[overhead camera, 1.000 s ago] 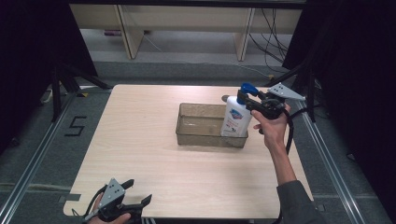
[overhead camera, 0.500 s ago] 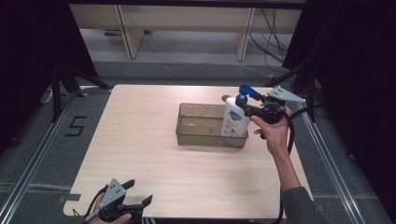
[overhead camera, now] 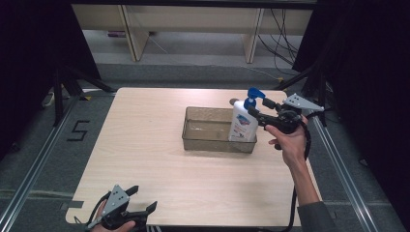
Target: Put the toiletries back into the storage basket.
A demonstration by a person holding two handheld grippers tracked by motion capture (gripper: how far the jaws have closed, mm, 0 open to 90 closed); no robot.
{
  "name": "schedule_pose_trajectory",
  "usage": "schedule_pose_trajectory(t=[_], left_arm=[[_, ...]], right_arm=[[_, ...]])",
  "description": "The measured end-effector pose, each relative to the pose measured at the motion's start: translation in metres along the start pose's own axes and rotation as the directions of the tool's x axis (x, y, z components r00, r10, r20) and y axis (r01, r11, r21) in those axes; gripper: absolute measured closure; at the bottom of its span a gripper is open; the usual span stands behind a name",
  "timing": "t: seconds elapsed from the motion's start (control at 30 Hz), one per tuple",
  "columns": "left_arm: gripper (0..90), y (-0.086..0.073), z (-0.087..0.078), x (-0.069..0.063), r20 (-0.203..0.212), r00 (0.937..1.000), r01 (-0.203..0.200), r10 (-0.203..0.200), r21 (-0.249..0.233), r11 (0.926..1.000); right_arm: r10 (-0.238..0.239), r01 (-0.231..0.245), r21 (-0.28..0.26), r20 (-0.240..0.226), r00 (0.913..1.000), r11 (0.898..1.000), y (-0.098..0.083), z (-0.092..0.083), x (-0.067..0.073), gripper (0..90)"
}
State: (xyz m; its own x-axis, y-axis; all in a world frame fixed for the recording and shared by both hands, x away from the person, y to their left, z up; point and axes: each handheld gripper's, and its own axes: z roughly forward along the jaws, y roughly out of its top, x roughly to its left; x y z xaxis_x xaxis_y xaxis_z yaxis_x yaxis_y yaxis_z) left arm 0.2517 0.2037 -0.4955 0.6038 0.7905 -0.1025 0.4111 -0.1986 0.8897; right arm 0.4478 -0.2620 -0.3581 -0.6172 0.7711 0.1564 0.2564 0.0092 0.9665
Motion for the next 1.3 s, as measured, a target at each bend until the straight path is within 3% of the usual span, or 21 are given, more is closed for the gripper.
schedule_pose_trajectory(t=[0.03,0.1,0.13,0.17,0.2,0.23,0.3,0.43,0.53,0.63,0.73,0.9,0.97,1.07,1.13,1.2,1.23,1.27,1.3], left_arm=[[14.9,0.001,-0.001,0.001,-0.005,0.9998,-0.022,0.022,0.002,0.9998],[14.9,0.000,-0.001,0.000,-0.004,1.0000,-0.006,0.006,-0.002,1.0000],[14.9,0.001,-0.001,0.001,-0.002,0.9998,-0.018,0.018,0.001,0.9998],[14.9,0.001,0.000,0.001,0.001,0.9998,-0.022,0.022,-0.001,0.9998],[14.9,0.000,0.000,0.000,0.004,1.0000,-0.002,0.002,0.004,1.0000],[14.9,0.000,0.000,0.000,0.005,1.0000,-0.002,0.002,0.005,1.0000],[14.9,0.000,0.000,0.000,0.007,1.0000,-0.004,0.004,0.003,1.0000],[14.9,0.000,-0.001,0.001,0.003,0.9999,-0.012,0.012,0.010,0.9999],[14.9,0.000,-0.001,0.001,0.002,0.9997,-0.024,0.024,0.018,0.9996],[14.9,0.000,0.000,-0.001,0.008,0.9999,-0.012,0.012,0.003,0.9999],[14.9,0.001,-0.001,0.000,0.002,0.9994,-0.035,0.035,0.014,0.9993],[14.9,0.001,0.001,-0.002,0.015,0.9997,-0.021,0.021,0.000,0.9998],[14.9,0.002,-0.001,0.000,0.010,0.9987,-0.049,0.049,0.014,0.9987],[14.9,0.001,0.001,-0.002,0.017,0.9997,-0.017,0.017,-0.004,0.9999],[14.9,0.002,-0.001,0.000,0.010,0.9987,-0.050,0.050,0.013,0.9986],[14.9,0.001,0.000,-0.001,0.012,0.9996,-0.027,0.027,0.003,0.9996],[14.9,0.001,0.000,-0.001,0.015,0.9996,-0.025,0.025,0.004,0.9997],[14.9,0.001,0.000,-0.001,0.015,0.9995,-0.027,0.027,0.005,0.9996],[14.9,0.001,0.000,-0.001,0.014,0.9996,-0.026,0.026,0.004,0.9996]], right_arm=[[-0.002,0.002,-0.004,-0.003,1.0000,1.000,-0.001,-0.001,0.000,27.8],[-0.008,0.008,-0.002,0.004,1.0000,1.000,-0.003,-0.002,0.001,27.8],[0.011,-0.011,0.006,0.001,0.9999,1.000,-0.004,-0.003,0.002,27.8],[-0.002,0.002,0.002,-0.001,1.0000,1.000,-0.005,-0.003,0.002,27.8],[0.011,-0.011,0.006,0.006,0.9999,1.000,-0.006,-0.004,0.004,27.8],[-0.008,0.008,-0.004,0.013,0.9999,1.000,-0.007,-0.004,0.003,27.8],[0.026,-0.026,0.002,0.008,0.9996,1.000,-0.009,-0.006,0.006,27.4],[-0.005,0.005,-0.024,0.006,1.0000,1.000,-0.010,-0.010,0.008,27.4],[-0.001,0.001,-0.039,-0.005,1.0000,0.999,-0.012,-0.015,0.008,27.5],[-0.006,0.006,-0.021,0.013,0.9999,1.000,-0.014,-0.017,0.008,27.3],[-0.013,0.013,-0.025,0.014,0.9998,1.000,-0.015,-0.021,0.008,27.1],[0.010,-0.010,-0.026,0.016,0.9998,1.000,-0.019,-0.024,0.006,27.1],[-0.001,0.002,-0.018,0.023,0.9997,1.000,-0.019,-0.025,0.004,27.1],[0.014,-0.013,-0.028,0.011,0.9999,1.000,-0.019,-0.026,0.006,27.1],[0.006,-0.005,-0.029,0.010,0.9999,1.000,-0.019,-0.026,0.007,27.1],[0.003,-0.003,-0.024,0.006,1.0000,1.000,-0.019,-0.026,0.008,27.1],[0.023,-0.022,-0.019,0.011,0.9997,1.000,-0.019,-0.027,0.011,27.1],[-0.001,0.001,-0.016,0.009,1.0000,1.000,-0.019,-0.027,0.011,27.1],[0.013,-0.013,-0.010,0.018,0.9997,1.000,-0.019,-0.028,0.013,27.1]])
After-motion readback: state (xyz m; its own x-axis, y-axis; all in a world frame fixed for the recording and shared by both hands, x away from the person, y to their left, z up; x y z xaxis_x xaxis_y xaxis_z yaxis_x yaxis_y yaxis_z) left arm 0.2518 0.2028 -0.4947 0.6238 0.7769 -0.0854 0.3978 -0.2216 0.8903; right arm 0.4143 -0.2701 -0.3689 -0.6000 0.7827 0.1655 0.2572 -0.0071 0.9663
